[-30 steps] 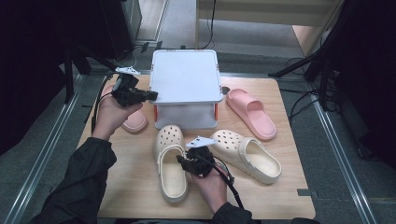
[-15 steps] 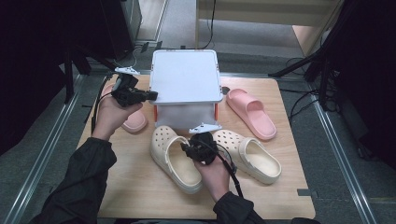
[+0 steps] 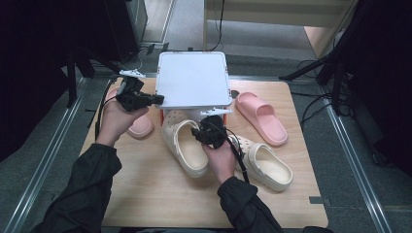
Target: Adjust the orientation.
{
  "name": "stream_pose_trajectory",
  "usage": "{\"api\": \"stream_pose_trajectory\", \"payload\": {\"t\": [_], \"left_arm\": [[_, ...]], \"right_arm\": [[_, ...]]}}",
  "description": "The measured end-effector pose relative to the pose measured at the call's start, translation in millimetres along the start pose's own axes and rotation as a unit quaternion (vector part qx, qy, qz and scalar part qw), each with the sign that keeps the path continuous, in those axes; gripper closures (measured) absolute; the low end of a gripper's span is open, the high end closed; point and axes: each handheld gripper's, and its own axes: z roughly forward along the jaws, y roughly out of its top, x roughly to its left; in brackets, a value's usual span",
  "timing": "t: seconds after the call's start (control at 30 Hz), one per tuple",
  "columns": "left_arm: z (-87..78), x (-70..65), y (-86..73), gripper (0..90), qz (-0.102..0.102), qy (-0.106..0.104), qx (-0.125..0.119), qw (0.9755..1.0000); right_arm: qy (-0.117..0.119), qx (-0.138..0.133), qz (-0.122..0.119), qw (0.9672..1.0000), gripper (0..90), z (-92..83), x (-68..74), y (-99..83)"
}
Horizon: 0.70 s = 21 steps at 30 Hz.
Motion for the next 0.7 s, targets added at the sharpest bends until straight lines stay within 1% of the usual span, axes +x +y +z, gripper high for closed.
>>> {"api": "stream_pose_trajectory", "payload": {"t": [0.1,0.13,0.23,0.27,0.33,0.4,0.47,0.57,0.63,0.7], "left_arm": [[-0.1,0.3,-0.1,89.3,0.000,-0.001,0.000,1.0000],[0.0,0.4,-0.1,89.3,0.000,-0.001,0.000,1.0000],[-0.1,-0.2,-0.3,89.2,0.002,0.001,-0.001,1.0000],[-0.1,-0.3,-0.4,89.2,0.003,0.001,-0.001,1.0000],[-0.1,-0.3,-0.5,89.3,0.003,0.001,-0.001,1.0000],[-0.1,0.0,-0.6,89.2,0.004,0.000,-0.002,1.0000],[-0.2,0.2,-0.5,89.3,0.003,-0.001,-0.001,1.0000],[0.1,-0.1,-0.6,89.2,0.004,0.000,-0.003,1.0000],[-0.1,0.0,-0.6,88.9,0.007,-0.001,-0.002,1.0000],[0.0,0.4,-0.7,88.9,0.005,-0.003,-0.002,1.0000]], "right_arm": [[-0.024,-0.001,0.008,0.9997,78.8,11.7,-3.4,2.5],[-0.023,-0.005,0.014,0.9996,78.8,14.8,-5.0,2.8],[-0.032,-0.017,0.033,0.9988,78.5,23.3,-9.9,2.1],[-0.037,-0.021,0.043,0.9982,78.5,25.6,-11.3,2.0],[-0.041,-0.027,0.056,0.9972,78.2,28.7,-12.4,1.8],[-0.032,-0.029,0.064,0.9970,77.3,30.7,-12.2,1.4],[-0.023,-0.026,0.061,0.9976,76.2,32.6,-10.6,0.7],[-0.024,-0.024,0.048,0.9983,75.5,31.0,-8.0,0.3],[-0.019,-0.023,0.041,0.9987,74.9,29.1,-8.4,-0.6],[-0.008,-0.025,0.036,0.9990,71.3,27.0,-8.8,-1.5]]}}
